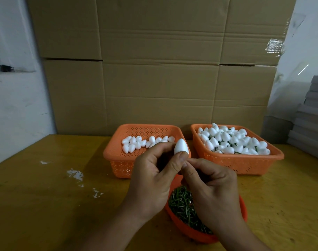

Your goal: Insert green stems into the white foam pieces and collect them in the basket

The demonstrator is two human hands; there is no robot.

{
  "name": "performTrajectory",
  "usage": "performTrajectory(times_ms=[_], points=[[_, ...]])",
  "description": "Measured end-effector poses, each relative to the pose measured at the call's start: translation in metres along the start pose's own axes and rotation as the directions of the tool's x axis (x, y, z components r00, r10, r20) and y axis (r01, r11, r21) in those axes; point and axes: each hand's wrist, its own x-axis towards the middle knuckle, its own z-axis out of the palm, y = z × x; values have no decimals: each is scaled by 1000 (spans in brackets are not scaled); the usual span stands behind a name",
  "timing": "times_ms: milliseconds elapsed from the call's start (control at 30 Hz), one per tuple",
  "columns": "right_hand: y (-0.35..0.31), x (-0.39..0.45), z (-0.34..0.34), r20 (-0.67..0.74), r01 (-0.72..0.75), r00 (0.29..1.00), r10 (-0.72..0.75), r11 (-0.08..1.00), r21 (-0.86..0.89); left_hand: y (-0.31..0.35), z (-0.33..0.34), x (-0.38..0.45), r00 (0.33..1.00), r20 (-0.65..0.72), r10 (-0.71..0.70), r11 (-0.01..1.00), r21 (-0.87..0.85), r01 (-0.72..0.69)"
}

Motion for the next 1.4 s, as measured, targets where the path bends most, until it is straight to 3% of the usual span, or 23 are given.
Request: performTrajectory(times_ms=[167,400,500,633,867,1033,1133,1267,1400], points=[[4,3,-2,14,-57,998,58,996,-71,-6,0,-1,1000,-16,6,999,36,-5],[28,35,-27,-114,-191,979,168,953,-236,-17,1,-7,998,-53,14,978,208,-2],[48,59,-50,-218,-268,957,191,868,-418,-22,0,-8,998,-55,7,968,250,7],[76,89,-82,-307,-357,932,194,647,-674,-23,0,-9,998,-49,-41,958,282,53],[105,121,-107,-376,-459,882,284,340,-820,-21,2,-10,1000,-17,-2,933,360,8],[104,134,-102,-287,-375,882,375,188,-908,-23,3,-11,999,-25,32,929,369,-21],[99,136,-99,-294,-390,847,442,142,-910,-25,2,-11,999,-30,34,925,380,-20],[97,136,-98,-235,-303,838,493,62,-951,-24,3,-11,999,-20,49,917,398,-37],[93,132,-97,-262,-356,839,477,118,-927,-24,3,-13,1000,-1,30,915,403,-27]])
